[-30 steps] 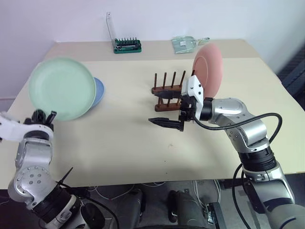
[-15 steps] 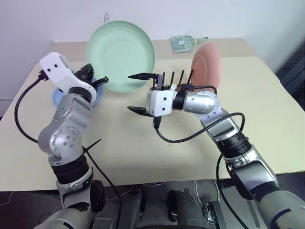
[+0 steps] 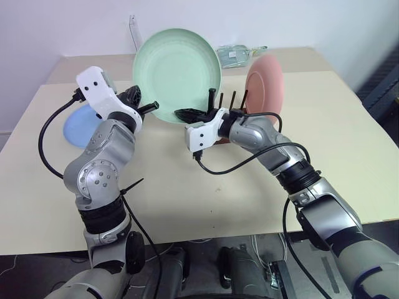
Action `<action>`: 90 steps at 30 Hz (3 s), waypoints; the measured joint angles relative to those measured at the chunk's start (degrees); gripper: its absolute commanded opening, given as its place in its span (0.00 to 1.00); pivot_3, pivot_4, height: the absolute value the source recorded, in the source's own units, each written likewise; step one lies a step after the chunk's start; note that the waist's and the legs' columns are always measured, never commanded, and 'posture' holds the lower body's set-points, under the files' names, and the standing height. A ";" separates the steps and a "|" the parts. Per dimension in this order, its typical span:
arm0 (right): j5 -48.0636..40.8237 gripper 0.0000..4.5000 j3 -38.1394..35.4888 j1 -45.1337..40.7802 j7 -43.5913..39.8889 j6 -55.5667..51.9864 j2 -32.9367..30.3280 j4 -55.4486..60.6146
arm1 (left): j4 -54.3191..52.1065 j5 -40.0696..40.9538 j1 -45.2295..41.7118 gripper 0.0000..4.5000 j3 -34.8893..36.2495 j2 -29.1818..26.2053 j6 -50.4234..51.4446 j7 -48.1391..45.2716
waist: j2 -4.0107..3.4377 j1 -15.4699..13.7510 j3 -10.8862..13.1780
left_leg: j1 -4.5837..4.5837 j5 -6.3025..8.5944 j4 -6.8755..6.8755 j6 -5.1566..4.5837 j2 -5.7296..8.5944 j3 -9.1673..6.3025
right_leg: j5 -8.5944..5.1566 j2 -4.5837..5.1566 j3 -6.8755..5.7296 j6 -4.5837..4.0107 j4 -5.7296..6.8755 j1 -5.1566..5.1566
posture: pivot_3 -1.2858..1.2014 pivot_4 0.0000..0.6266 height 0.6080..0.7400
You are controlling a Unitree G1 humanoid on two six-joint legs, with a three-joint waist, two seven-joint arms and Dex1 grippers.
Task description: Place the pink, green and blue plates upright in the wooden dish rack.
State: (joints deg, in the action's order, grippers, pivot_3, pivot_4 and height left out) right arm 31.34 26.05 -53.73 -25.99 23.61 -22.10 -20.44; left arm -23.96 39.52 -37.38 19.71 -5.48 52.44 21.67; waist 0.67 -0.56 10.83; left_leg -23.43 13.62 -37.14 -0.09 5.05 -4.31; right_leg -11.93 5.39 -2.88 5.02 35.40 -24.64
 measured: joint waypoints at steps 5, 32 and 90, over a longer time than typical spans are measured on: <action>0.99 0.01 0.00 0.00 0.93 0.74 -0.34 -0.11 | -0.99 0.64 0.02 0.00 0.78 0.86 0.00 0.33 | 0.00 -0.03 0.00 | 0.00 -0.02 -0.01 0.02 -0.02 0.00 | 0.01 -0.02 0.01 -0.02 0.00 0.00 | 0.52 0.24 1.00; 0.09 0.44 -2.10 3.79 -3.14 0.63 -3.86 3.36 | -0.41 0.59 0.04 0.00 1.23 1.03 0.01 -0.29 | 0.01 -0.10 0.00 | 0.07 -0.07 -0.03 0.08 -0.05 -0.02 | 0.07 -0.09 0.05 -0.09 -0.01 0.06 | 0.52 0.24 1.00; -77.40 0.00 -37.25 -5.12 -7.44 -76.05 -0.65 5.44 | 0.06 -9.01 24.33 0.75 -27.44 -20.99 -22.93 -59.42 | -0.26 -0.01 0.04 | -0.04 0.20 0.05 -0.41 -0.54 0.25 | 0.27 -0.58 0.72 -0.62 -0.16 -0.29 | 0.52 0.24 1.00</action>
State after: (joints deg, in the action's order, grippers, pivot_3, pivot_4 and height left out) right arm -46.05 -11.20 -58.85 -33.43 -52.43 -22.75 -15.01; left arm -23.91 30.51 -13.06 -7.73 -26.47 29.51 -37.75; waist 0.41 -0.57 10.87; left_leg -23.47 13.82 -37.09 -0.49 4.50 -4.05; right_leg -11.66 4.81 -2.16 4.41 35.24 -24.93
